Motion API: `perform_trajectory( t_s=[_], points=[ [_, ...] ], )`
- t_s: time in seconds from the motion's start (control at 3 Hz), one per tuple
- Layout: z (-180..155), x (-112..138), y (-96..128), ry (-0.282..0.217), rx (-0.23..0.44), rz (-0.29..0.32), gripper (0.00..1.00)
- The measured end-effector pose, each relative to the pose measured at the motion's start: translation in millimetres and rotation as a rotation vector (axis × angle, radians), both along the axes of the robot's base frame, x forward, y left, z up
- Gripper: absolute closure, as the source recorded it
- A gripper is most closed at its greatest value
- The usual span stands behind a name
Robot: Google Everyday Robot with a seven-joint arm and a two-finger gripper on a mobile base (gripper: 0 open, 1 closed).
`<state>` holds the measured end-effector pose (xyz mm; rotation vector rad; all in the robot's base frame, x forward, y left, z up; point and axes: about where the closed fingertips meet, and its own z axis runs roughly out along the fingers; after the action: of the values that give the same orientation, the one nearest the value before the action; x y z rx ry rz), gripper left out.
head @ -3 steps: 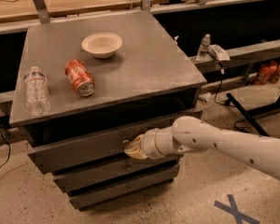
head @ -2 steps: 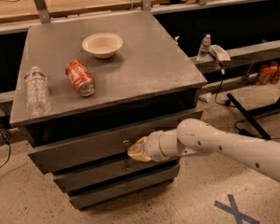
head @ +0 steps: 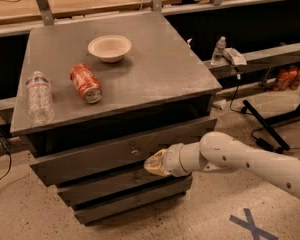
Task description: Close top drawer
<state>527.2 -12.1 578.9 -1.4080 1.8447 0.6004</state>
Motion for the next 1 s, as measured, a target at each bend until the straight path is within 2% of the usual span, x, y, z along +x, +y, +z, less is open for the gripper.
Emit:
perform_trajectory(
  t_s=[0.33,0.67,1.0],
  points=[
    [-3,30,8,-0.001,-0.027,-0.025,1.00],
    [-3,35,11,0.009,-0.018,-0.022,1.00],
    [7,24,11,0.006,0.043,-0.010,1.00]
  ],
)
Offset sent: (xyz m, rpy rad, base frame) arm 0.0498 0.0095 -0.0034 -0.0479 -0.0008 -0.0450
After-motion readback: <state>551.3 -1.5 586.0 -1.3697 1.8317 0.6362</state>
